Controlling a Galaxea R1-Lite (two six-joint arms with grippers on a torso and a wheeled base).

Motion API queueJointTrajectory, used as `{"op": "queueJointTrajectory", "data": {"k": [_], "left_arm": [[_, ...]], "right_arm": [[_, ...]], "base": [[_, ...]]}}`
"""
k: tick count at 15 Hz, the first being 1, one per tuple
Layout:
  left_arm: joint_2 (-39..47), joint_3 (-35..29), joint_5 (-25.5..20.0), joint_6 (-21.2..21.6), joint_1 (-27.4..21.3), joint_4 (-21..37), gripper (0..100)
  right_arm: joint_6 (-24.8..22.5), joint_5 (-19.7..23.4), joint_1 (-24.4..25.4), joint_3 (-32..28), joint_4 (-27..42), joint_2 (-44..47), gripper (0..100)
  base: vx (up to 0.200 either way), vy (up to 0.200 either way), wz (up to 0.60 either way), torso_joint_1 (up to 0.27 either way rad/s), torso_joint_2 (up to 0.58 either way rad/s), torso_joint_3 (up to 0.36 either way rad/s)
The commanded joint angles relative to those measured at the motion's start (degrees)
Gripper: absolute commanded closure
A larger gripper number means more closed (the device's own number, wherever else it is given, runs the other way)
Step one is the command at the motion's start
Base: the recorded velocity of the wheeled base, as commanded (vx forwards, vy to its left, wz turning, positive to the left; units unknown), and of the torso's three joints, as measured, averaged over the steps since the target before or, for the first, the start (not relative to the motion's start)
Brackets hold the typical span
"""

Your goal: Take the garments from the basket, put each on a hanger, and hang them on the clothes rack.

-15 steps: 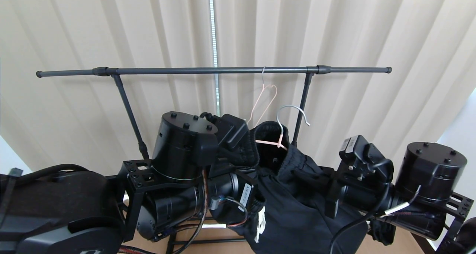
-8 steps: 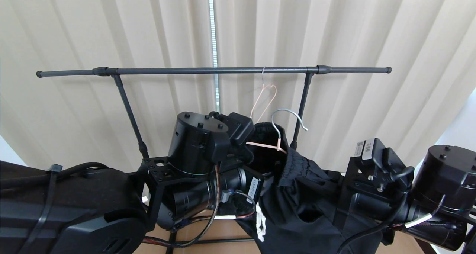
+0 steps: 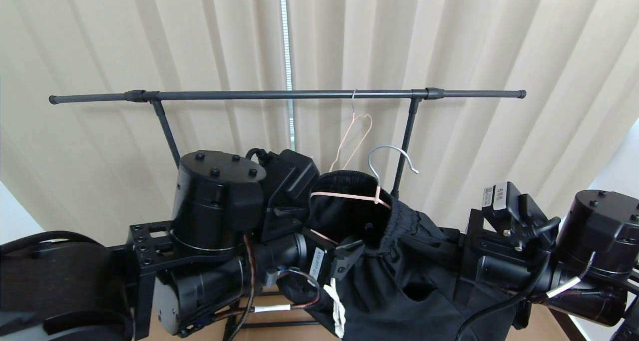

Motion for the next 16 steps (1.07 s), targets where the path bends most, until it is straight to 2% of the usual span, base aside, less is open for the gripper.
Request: {"op": "queueJointTrajectory", "data": {"k": [1,8,10,13,16], "left_arm": [[-5.77,3.31,-0.27,1.32,0.00,0.06,0],[-11.75,7.09,-0.71,4.58,-0.08,-0.03,0],[-14.38,7.70,-0.88,5.81,1.41,0.32,0],[-16.49,8.06,-1.50,10.11,7.21,0.85,0],[-19.13,7.70,-15.12,15.74,16.18,5.33,0]], "right_arm": [[3.35,1.60,-1.15,-0.59,-0.18,0.95,100],[3.88,9.68,-5.02,-0.59,-0.18,3.76,100],[3.88,12.32,-5.81,-0.33,-0.18,3.85,100],[3.79,16.80,-7.22,0.29,-0.26,3.41,100],[3.52,21.90,-8.18,1.78,-2.37,3.76,100]], "base": [[0.000,0.000,0.00,0.000,0.00,0.000],[0.000,0.000,0.00,0.000,0.00,0.000],[0.000,0.000,0.00,0.000,0.00,0.000],[0.000,0.000,0.00,0.000,0.00,0.000],[0.000,0.000,0.00,0.000,0.00,0.000]]}}
